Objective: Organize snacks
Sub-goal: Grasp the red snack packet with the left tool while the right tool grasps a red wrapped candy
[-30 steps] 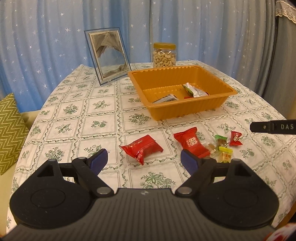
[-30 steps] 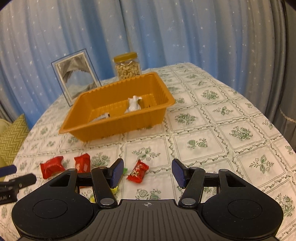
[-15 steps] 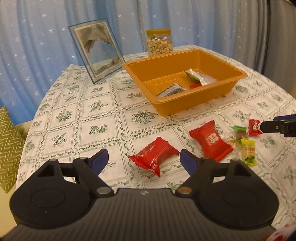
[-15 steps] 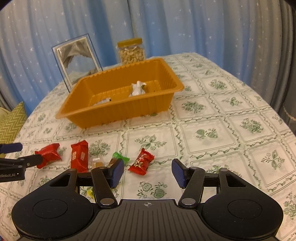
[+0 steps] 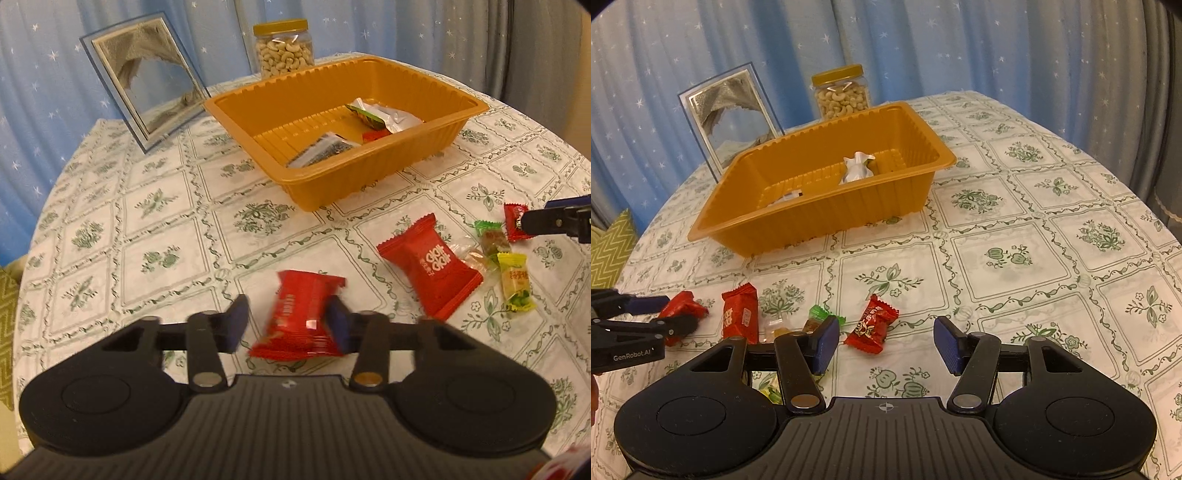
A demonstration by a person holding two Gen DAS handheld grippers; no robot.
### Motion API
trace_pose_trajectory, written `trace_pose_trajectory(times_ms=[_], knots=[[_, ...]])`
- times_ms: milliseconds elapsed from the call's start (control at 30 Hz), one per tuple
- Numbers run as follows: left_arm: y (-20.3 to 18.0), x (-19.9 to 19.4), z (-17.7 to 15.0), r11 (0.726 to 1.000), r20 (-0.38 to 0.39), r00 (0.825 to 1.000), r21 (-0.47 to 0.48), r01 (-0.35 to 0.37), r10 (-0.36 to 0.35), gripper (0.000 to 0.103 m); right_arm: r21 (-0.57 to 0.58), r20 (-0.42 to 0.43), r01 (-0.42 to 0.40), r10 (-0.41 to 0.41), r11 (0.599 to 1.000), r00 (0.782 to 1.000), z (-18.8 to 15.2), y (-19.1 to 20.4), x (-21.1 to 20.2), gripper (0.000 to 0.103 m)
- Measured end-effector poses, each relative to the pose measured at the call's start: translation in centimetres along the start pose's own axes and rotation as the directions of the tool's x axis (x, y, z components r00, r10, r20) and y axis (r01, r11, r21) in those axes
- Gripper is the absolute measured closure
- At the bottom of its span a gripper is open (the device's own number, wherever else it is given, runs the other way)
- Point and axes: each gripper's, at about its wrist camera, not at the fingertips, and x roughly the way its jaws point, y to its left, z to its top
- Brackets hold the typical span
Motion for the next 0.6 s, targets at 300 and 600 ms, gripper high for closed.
trace_pose_trajectory(times_ms=[300, 600], knots=[[-0.4, -0.7, -0.1, 0.998, -0.007, 1.0, -0.055, 0.009, -0.009, 0.077, -0.029, 0.012, -0.001, 0.001, 1.0, 1.0, 0.1, 0.7, 0.2, 0.046], [-1.9, -2.3, -0.3, 0.997, 0.024, 0.999, -0.078, 0.028, -0.027, 0.078, -0.037, -0.011, 0.007, -0.007, 0.999, 1.0, 0.2, 0.9, 1.0, 0.064]])
